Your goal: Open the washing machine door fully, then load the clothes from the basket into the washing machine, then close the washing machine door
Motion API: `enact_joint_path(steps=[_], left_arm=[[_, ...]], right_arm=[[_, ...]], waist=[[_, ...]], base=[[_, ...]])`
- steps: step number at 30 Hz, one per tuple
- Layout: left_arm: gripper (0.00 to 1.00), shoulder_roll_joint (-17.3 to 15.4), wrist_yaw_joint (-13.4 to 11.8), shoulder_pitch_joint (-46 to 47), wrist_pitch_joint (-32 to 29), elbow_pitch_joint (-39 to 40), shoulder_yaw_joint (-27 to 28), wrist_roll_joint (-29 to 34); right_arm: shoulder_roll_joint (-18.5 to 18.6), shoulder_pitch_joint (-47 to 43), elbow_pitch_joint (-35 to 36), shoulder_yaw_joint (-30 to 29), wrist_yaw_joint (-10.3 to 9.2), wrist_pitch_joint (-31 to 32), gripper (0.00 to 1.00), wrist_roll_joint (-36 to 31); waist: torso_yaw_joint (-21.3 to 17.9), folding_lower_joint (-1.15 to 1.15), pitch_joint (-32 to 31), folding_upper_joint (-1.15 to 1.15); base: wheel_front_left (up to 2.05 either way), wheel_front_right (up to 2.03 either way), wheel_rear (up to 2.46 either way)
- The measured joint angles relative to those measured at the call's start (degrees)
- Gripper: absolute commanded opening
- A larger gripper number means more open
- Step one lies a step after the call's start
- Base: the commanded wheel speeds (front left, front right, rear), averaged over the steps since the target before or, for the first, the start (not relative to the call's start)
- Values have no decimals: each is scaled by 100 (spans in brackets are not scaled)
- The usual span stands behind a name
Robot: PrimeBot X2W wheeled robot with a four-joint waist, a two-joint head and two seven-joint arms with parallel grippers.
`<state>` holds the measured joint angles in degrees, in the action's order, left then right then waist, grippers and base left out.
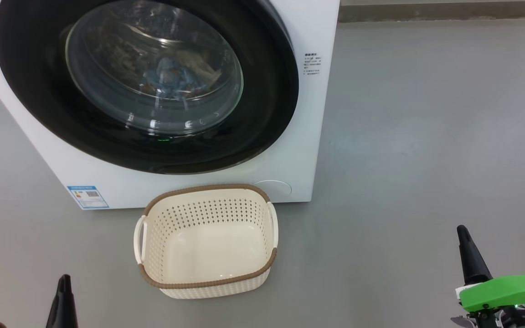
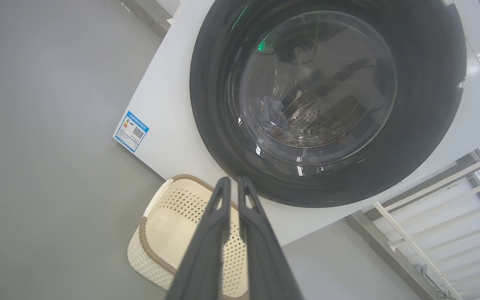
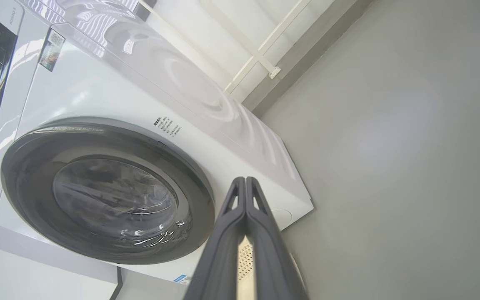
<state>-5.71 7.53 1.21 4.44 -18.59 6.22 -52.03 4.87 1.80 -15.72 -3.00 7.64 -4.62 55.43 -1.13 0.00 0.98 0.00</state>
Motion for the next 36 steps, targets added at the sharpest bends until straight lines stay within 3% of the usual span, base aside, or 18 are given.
enact_joint_path(steps=[36], left_arm=[[0, 178, -1, 118, -594, 151, -55, -2184]], right_arm=[[-127, 70, 4, -263, -16, 590, 0, 2031]], waist=[[63, 0, -45, 0]], base=[[0, 0, 0]])
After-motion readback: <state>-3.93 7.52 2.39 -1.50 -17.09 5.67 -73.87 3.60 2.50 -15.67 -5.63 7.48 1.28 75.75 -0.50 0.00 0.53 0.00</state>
